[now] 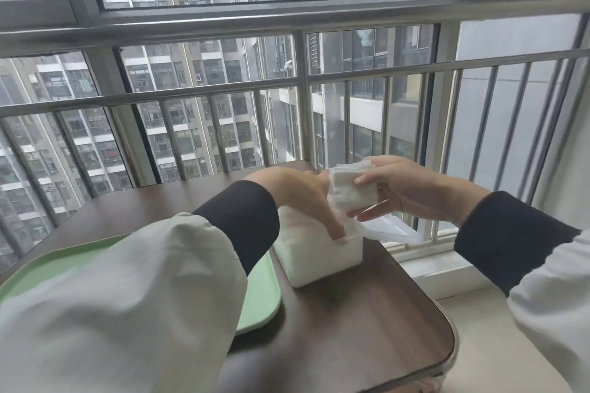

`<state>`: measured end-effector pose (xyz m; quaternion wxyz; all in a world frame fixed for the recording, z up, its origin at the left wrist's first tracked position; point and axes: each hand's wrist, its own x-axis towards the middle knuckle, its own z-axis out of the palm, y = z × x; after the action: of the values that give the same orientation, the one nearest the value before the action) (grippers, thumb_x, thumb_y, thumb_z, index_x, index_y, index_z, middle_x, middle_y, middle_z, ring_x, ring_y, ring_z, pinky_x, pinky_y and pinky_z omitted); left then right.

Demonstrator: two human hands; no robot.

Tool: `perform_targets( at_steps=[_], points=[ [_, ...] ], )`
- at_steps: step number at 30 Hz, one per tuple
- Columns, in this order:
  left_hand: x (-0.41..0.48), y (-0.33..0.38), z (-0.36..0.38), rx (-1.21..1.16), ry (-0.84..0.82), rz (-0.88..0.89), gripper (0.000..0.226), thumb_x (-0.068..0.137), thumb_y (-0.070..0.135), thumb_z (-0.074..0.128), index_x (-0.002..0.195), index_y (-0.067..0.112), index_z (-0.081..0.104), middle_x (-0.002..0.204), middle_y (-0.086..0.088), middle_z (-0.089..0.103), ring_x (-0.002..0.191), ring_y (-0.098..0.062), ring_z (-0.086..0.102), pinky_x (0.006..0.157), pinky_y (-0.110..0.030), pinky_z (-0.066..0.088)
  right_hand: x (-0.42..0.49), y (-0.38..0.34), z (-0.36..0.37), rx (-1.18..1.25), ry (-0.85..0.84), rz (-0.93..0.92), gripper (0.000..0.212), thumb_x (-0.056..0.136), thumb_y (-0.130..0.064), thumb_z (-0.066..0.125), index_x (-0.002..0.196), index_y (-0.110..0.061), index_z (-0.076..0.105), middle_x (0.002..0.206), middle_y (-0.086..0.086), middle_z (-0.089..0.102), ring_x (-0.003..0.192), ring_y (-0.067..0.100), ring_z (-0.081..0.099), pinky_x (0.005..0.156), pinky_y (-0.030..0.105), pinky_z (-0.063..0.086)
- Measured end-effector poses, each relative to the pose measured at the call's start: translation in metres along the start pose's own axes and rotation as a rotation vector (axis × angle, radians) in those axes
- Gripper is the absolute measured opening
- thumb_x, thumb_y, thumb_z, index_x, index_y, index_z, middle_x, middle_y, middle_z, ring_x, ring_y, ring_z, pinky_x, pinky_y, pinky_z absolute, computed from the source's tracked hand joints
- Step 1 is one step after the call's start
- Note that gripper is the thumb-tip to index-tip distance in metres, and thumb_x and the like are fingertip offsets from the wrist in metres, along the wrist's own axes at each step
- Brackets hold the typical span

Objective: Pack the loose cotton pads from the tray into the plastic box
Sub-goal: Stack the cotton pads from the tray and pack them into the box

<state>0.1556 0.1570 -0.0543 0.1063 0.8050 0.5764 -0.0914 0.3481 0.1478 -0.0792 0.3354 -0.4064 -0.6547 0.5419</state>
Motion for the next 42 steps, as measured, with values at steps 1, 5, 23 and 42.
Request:
perform_targets(
  at_steps=[1, 5, 23, 42],
  points=[
    [0.002, 0.002, -0.002, 0.047, -0.014, -0.026, 0.122, 0.056, 0.073, 0.080, 0.154, 0.035, 0.018, 0.144, 0.000, 0.041, 0.130, -0.029, 0.044, 0.112, -0.048, 0.038, -0.001, -0.001, 0.000, -0.012, 0.003, 0.003, 0.026, 0.099, -0.011, 0.055, 0.123, -0.005, 0.058, 0.115, 0.020, 0.070, 0.098, 0.037, 0.073, 0.081, 0.046, 0.061],
    [0.009, 0.007, 0.002, 0.124, -0.064, -0.060, 0.125, 0.054, 0.082, 0.074, 0.158, 0.034, 0.021, 0.151, 0.000, 0.037, 0.138, -0.029, 0.038, 0.114, -0.050, 0.035, -0.004, -0.004, 0.002, -0.050, -0.001, 0.014, 0.026, 0.098, -0.011, 0.055, 0.124, -0.004, 0.058, 0.117, 0.021, 0.069, 0.098, 0.035, 0.073, 0.080, 0.044, 0.060],
    [0.009, -0.004, 0.010, 0.171, 0.196, 0.059, 0.105, 0.031, 0.082, 0.064, 0.122, 0.032, 0.059, 0.104, 0.007, 0.066, 0.093, -0.019, 0.063, 0.085, -0.039, 0.055, -0.010, -0.040, 0.009, -0.643, -0.138, -0.046, 0.015, 0.090, -0.012, 0.067, 0.103, -0.018, 0.064, 0.104, 0.004, 0.069, 0.094, 0.017, 0.070, 0.076, 0.031, 0.061],
    [0.023, -0.023, 0.014, 0.235, 0.325, 0.078, 0.058, 0.059, 0.056, 0.072, 0.110, 0.030, 0.065, 0.098, 0.007, 0.064, 0.081, -0.017, 0.055, 0.072, -0.030, 0.048, 0.000, -0.040, 0.070, -1.480, -0.197, -0.107, 0.033, 0.081, -0.018, 0.075, 0.111, -0.031, 0.072, 0.097, -0.002, 0.064, 0.089, 0.024, 0.061, 0.067, 0.032, 0.052]
  ],
)
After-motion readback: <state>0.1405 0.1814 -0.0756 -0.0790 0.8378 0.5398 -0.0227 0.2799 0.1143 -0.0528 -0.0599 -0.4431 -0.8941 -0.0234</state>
